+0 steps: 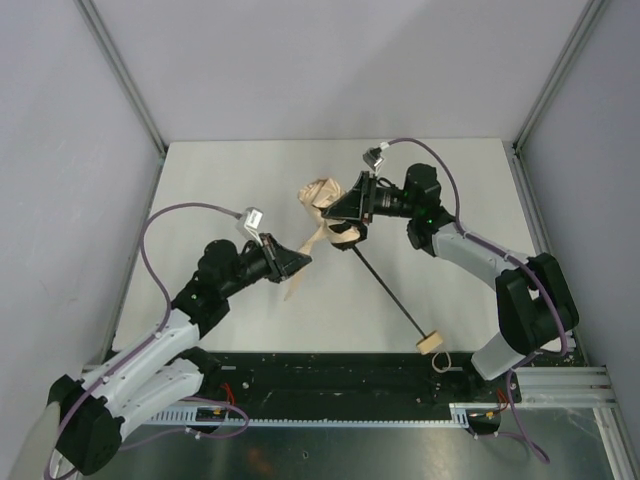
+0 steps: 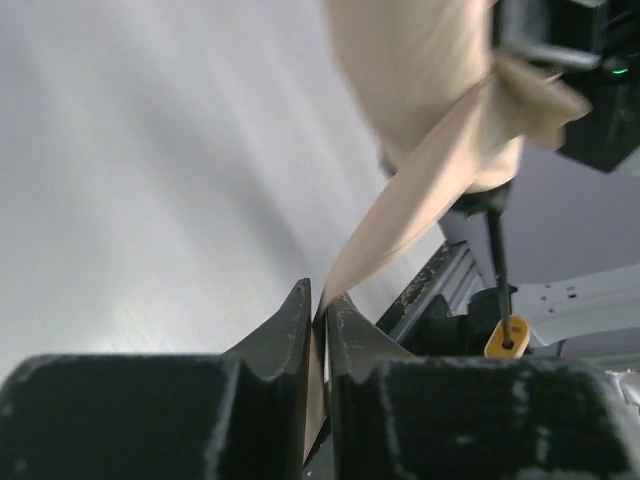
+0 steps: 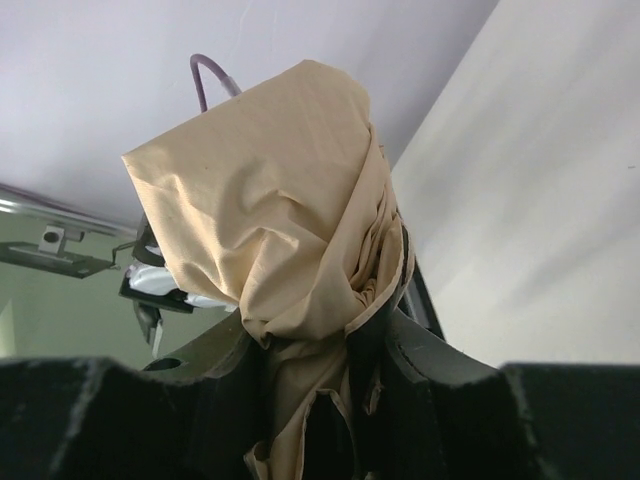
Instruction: Put away the umbrella
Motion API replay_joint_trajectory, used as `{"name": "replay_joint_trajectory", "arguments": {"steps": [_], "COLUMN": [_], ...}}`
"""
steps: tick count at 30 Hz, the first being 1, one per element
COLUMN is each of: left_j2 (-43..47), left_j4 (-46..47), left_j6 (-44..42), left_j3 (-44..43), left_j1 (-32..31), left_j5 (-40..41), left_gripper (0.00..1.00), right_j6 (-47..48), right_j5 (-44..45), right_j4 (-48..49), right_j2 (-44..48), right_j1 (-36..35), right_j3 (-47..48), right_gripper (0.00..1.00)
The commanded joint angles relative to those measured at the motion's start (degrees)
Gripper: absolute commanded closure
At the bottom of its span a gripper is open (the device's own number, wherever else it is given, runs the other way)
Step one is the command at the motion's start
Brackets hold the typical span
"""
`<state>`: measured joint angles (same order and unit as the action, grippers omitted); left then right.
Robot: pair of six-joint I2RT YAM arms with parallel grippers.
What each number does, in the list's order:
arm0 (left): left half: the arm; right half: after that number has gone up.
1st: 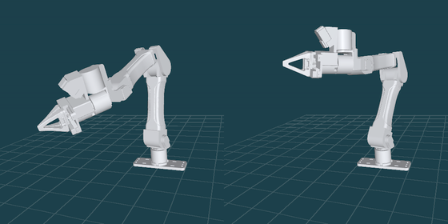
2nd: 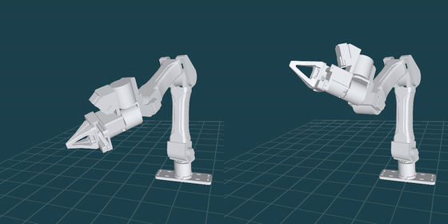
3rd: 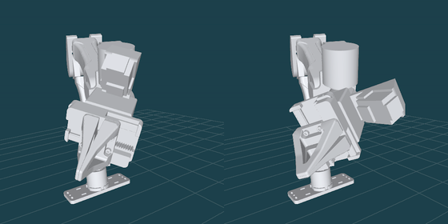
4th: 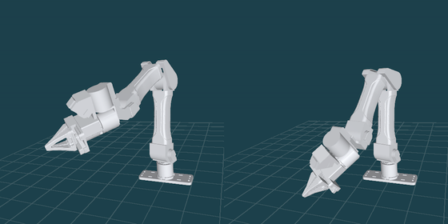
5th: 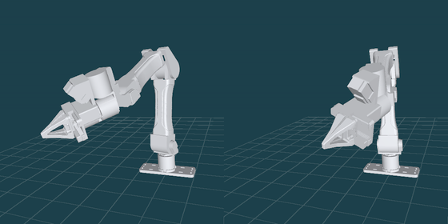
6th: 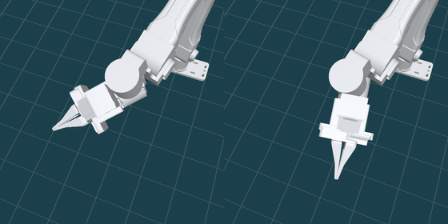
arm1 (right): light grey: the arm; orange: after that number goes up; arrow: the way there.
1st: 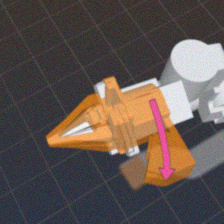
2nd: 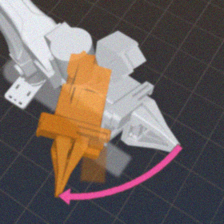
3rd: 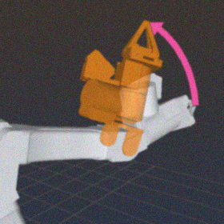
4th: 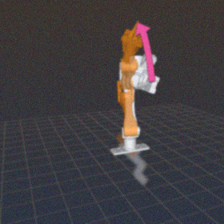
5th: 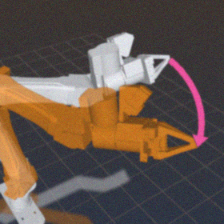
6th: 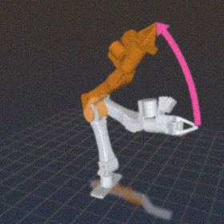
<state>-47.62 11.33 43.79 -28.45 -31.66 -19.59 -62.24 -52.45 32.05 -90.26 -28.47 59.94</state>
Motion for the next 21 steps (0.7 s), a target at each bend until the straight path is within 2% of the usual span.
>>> {"name": "replay_joint_trajectory", "arguments": {"steps": [1, 3, 4, 6, 9, 12, 16, 19, 21], "left_j2": [-2.24, -2.22, -1.65, 0.23, 3.28, 5.24, 6.94, 8.63, 9.92], "left_j4": [-10.49, -12.44, -13.03, -13.62, -13.82, -14.07, -15.15, -16.82, -17.98], "left_j6": [-4.01, -4.12, -3.96, -3.25, -2.06, -1.52, -1.0, 0.1, 1.77], "left_j3": [-1.24, -1.54, -1.49, -1.05, -0.67, -1.06, -1.62, -1.27, -0.49], "left_j1": [0.07, 0.21, 0.55, 2.09, 5.77, 9.38, 11.67, 12.15, 12.39], "left_j5": [3.83, 4.62, 5.03, 4.97, 2.28, -0.93, -2.47, -0.95, 0.9], "left_gripper": [0.7, 0.47, 0.4, 0.33, 0.29, 0.28, 0.27, 0.28, 0.3], "right_j6": [6.73, 14.37, 20.2, 31.91, 45.0, 57.56, 70.31, 78.95, 82.41], "right_j5": [-5.42, -4.74, -2.95, 2.47, 12.34, 27.25, 44.42, 56.3, 60.7], "right_j4": [2.27, -5.04, -10.9, -23.12, -35.79, -44.69, -45.43, -44.05, -43.47], "right_j2": [0.62, 1.12, 1.57, 2.8, 3.82, 4.72, 6.42, 5.32, 2.8], "right_j1": [3.47, 3.72, 3.74, 3.76, 4.66, 4.27, 1.83, -3.56, -7.77], "right_j3": [1.61, 2.51, 3.58, 6.04, 9.84, 13.65, 14.9, 14.87, 14.81], "right_gripper": [1.0, 1.0, 1.0, 1.0, 1.0, 1.0, 1.0, 1.0, 1.0]}}
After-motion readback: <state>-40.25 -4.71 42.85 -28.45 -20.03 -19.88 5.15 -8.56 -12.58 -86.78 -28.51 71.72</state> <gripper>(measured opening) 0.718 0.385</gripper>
